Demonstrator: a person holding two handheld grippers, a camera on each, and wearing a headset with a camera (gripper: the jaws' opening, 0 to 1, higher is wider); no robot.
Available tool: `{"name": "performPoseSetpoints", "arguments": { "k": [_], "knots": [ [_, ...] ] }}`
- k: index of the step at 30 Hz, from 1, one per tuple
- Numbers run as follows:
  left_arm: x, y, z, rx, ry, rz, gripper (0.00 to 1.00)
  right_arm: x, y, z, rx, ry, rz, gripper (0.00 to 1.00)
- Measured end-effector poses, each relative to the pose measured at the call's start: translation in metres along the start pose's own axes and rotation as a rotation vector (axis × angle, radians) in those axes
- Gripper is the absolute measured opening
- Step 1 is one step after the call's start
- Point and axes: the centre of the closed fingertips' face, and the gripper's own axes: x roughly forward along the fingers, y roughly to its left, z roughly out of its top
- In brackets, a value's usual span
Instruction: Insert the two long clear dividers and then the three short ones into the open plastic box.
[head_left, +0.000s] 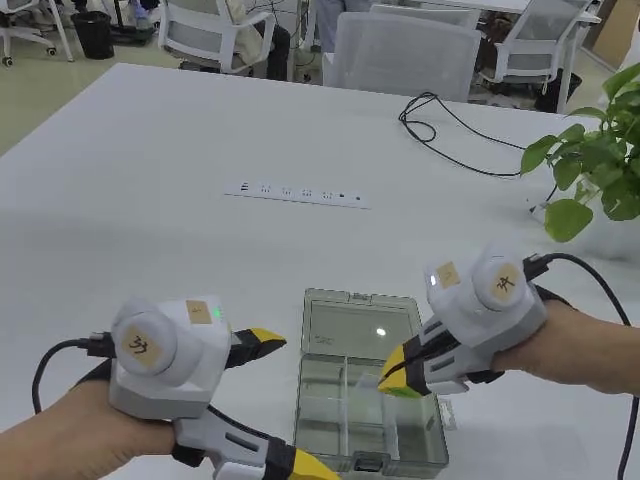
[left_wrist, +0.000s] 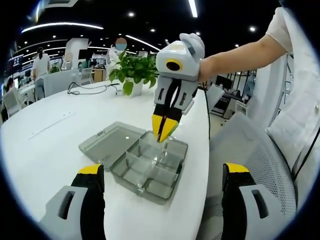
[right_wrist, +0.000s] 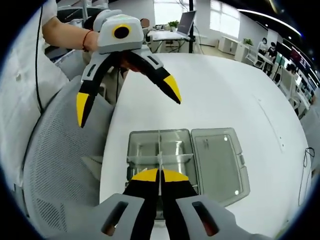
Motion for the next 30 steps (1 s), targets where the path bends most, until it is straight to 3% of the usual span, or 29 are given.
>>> {"name": "performPoseSetpoints", "arguments": {
  "k": [14,30],
  "knots": [
    [0.000,-0.001,-0.002,-0.007,-0.001,0.001,1.00,0.002,0.003,0.000,-0.041,-0.012,0.006,0.03],
    [0.000,-0.001,-0.003,-0.008,0.004,-0.002,1.00,0.028,0.001,-0.013,-0.045,0.084,0.020,0.03]
  ]
}}
